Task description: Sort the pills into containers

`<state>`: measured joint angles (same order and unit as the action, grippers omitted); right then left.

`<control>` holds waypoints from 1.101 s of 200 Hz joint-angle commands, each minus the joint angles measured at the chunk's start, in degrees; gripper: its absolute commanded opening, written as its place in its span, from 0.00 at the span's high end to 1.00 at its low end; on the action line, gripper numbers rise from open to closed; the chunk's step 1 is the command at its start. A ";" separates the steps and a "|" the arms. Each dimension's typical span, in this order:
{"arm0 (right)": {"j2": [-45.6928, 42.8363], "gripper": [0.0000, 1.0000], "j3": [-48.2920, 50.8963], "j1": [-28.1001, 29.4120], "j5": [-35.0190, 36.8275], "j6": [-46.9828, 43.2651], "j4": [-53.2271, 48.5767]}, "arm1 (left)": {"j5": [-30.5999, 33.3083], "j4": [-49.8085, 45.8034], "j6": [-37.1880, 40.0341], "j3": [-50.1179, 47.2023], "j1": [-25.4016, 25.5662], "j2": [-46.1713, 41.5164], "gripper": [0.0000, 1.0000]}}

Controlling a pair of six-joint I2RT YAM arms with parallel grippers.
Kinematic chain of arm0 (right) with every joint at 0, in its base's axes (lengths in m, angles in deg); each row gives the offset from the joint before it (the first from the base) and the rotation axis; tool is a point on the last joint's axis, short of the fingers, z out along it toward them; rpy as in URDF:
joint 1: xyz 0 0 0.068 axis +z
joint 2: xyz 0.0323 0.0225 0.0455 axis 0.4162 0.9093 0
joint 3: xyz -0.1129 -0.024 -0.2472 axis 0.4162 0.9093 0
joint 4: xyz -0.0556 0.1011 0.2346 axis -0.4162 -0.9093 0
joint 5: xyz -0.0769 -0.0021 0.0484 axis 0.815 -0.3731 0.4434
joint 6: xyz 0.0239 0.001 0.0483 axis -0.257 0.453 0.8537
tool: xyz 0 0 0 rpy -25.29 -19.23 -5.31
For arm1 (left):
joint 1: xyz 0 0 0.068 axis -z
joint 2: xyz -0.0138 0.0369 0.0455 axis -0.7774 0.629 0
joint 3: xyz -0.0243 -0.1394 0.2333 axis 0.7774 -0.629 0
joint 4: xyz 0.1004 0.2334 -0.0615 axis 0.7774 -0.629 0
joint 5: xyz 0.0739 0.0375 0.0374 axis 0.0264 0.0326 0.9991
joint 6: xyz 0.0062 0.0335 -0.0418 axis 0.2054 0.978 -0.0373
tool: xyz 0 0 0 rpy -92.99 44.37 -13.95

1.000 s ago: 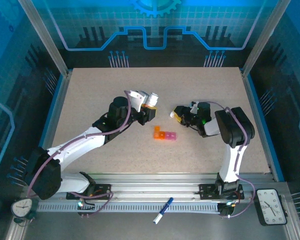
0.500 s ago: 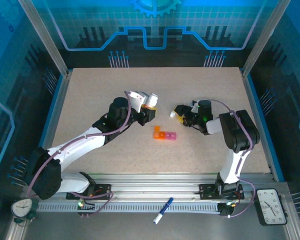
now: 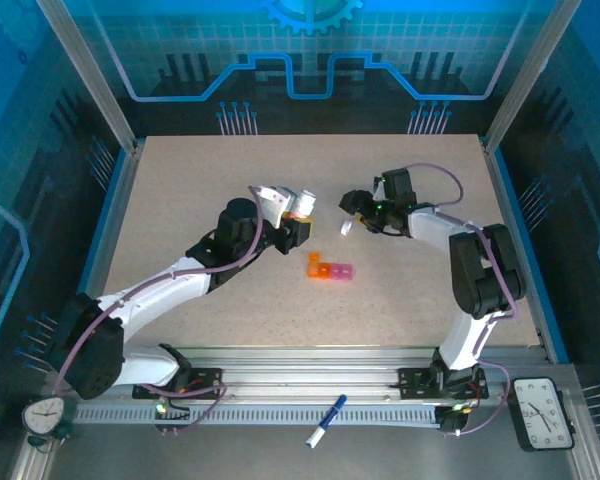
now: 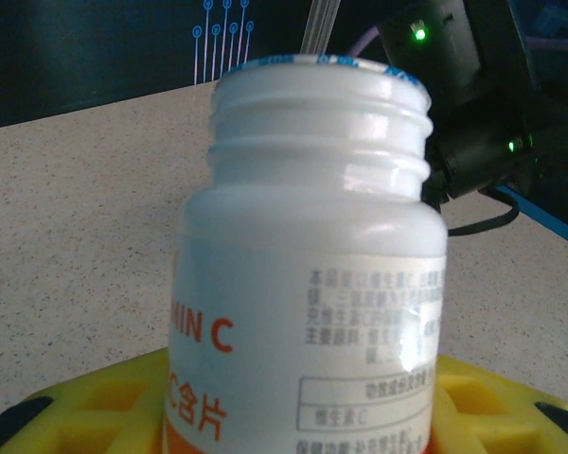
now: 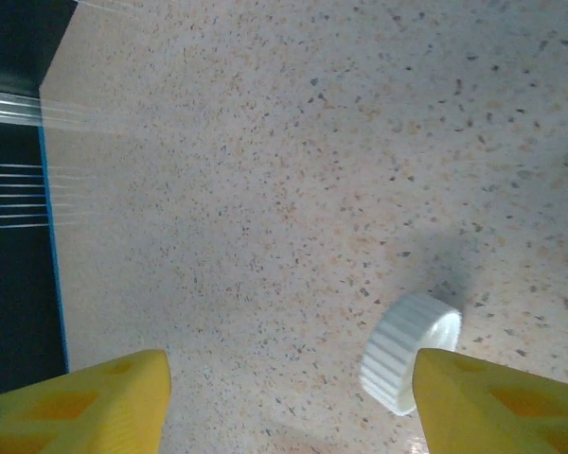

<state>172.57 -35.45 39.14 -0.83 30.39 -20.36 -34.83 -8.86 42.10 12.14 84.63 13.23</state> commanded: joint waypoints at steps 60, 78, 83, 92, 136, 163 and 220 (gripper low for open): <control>6.34 0.30 -10.29 4.04 7.86 -5.01 -20.62 | 0.16 3.73 -0.11 -2.31 0.41 -2.31 1.00; 7.67 0.30 -11.89 4.52 8.45 -5.12 -21.96 | 0.12 3.92 -0.13 -2.56 0.41 -2.43 1.00; 8.05 0.30 -12.24 4.63 8.63 -5.11 -22.18 | 0.08 4.01 -0.21 -2.66 0.41 -2.45 1.00; 8.55 0.30 -12.60 4.61 8.87 -4.99 -22.43 | 0.08 4.13 -0.25 -2.70 0.42 -2.39 1.00; 11.26 0.32 -14.32 4.63 9.62 -4.83 -23.26 | 0.01 4.14 -0.39 -2.84 0.41 -2.36 1.00; 12.61 0.35 -15.32 4.50 9.62 -5.00 -23.41 | -0.01 4.14 -0.35 -2.91 0.46 -2.36 1.00; 12.48 0.55 -12.81 3.13 7.52 -4.92 -19.34 | 0.05 3.85 -0.65 -2.99 0.41 -2.45 1.00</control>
<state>184.86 -49.24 43.25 8.13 25.66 -41.74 -34.80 -6.72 42.10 9.80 84.63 12.43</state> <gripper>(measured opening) 0.484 0.455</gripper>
